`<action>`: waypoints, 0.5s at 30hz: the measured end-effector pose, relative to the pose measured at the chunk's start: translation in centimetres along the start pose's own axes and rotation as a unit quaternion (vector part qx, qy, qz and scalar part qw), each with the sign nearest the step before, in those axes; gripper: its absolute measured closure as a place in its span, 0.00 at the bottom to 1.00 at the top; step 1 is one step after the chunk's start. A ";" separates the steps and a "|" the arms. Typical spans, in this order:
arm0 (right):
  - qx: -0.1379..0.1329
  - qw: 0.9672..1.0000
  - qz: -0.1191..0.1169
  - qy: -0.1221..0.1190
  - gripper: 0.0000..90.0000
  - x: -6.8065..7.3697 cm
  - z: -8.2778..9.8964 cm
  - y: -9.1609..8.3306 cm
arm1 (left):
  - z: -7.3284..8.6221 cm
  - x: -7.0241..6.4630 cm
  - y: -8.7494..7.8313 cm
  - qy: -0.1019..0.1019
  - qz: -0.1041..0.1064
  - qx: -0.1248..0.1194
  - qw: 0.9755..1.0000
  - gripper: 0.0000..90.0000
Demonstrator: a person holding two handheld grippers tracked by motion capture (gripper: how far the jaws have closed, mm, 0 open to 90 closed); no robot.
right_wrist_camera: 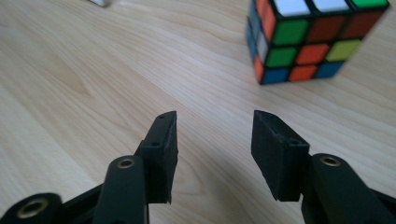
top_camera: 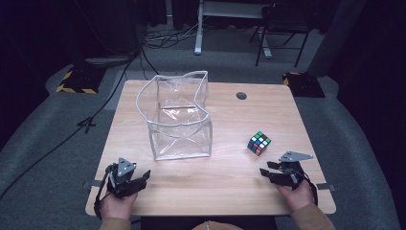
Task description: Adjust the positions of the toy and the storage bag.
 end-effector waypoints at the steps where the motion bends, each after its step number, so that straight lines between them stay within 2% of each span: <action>1: 0.000 1.000 0.000 0.000 0.57 0.0 0.0 0.0 | 0.0 0.0 0.0 0.000 0.000 0.000 1.000 0.47; 2: 0.000 1.000 -0.011 -0.008 0.57 0.7 -0.8 0.1 | -0.5 -0.2 -0.8 -0.015 0.024 -0.007 1.000 0.49; 3: 0.000 1.000 -0.011 -0.008 0.57 0.7 -0.8 0.1 | -0.5 -0.2 -0.8 -0.015 0.024 -0.007 1.000 0.50; 4: 0.001 1.000 -0.024 -0.017 0.57 1.5 -1.7 0.4 | -1.0 -0.2 -1.3 -0.019 0.031 -0.017 0.999 0.53; 7: 0.003 0.999 -0.035 -0.030 0.58 2.1 -2.8 0.7 | -1.4 -0.2 -1.5 -0.021 0.035 -0.019 0.999 0.54; 8: 0.002 0.998 -0.045 -0.041 0.58 2.7 -3.9 1.0 | -1.6 -0.2 -1.6 -0.025 0.037 -0.019 0.999 0.54; 9: 0.002 0.998 -0.045 -0.041 0.58 2.7 -3.9 1.0 | -1.7 -0.1 -1.6 -0.026 0.038 -0.017 0.999 0.54; 10: 0.001 0.997 -0.055 -0.050 0.59 3.2 -5.1 1.5 | -1.9 -0.1 -1.6 -0.028 0.040 -0.014 0.999 0.54; 12: 0.000 0.997 -0.059 -0.053 0.60 3.4 -5.5 1.7 | -2.0 -0.1 -1.7 -0.028 0.033 -0.017 0.999 0.54; 15: 0.001 0.995 -0.077 -0.065 0.65 4.4 -7.0 2.7 | -2.1 -0.3 -2.0 -0.026 0.036 -0.021 0.999 0.59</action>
Point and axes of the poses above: each handheld gripper's, and its own axes: y roughly forward along the jaws, z roughly out of its underside, x roughly to its left, the point moved 6 cm from there along y, roughly forward along the jaws, and after that the axes turned 8 degrees about -z, right-handed, at the moved point
